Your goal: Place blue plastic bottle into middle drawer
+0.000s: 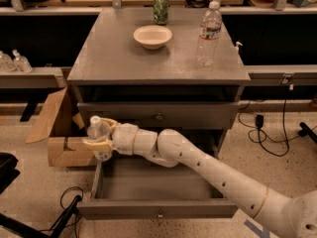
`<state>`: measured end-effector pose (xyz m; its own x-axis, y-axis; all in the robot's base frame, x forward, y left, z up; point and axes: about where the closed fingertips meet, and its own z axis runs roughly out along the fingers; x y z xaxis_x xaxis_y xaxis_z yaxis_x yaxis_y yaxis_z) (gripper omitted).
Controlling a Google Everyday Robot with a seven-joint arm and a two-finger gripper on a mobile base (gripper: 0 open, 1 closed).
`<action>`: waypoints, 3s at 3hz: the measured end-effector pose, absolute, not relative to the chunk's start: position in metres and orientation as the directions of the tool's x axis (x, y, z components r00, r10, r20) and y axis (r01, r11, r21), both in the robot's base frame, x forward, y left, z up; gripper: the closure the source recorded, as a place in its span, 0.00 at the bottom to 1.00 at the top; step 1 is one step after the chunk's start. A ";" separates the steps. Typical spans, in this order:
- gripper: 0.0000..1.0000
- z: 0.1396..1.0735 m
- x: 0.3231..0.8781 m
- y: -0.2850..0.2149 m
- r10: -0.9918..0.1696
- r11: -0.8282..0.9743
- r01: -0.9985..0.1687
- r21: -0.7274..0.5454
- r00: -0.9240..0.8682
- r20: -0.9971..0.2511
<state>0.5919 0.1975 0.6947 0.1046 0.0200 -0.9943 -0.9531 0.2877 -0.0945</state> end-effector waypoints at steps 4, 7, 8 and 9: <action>1.00 0.520 0.616 0.146 -0.069 0.163 -0.987 0.009 -0.021 -0.997; 0.74 0.468 0.613 0.155 -0.046 0.223 -0.973 0.050 -0.062 -0.997; 0.51 0.468 0.612 0.157 -0.045 0.220 -0.974 0.051 -0.062 -0.997; 0.28 0.468 0.611 0.159 -0.044 0.216 -0.975 0.051 -0.062 -0.997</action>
Offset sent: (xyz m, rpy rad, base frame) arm 0.0362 -0.0555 -0.1588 -0.0559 0.0850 0.1892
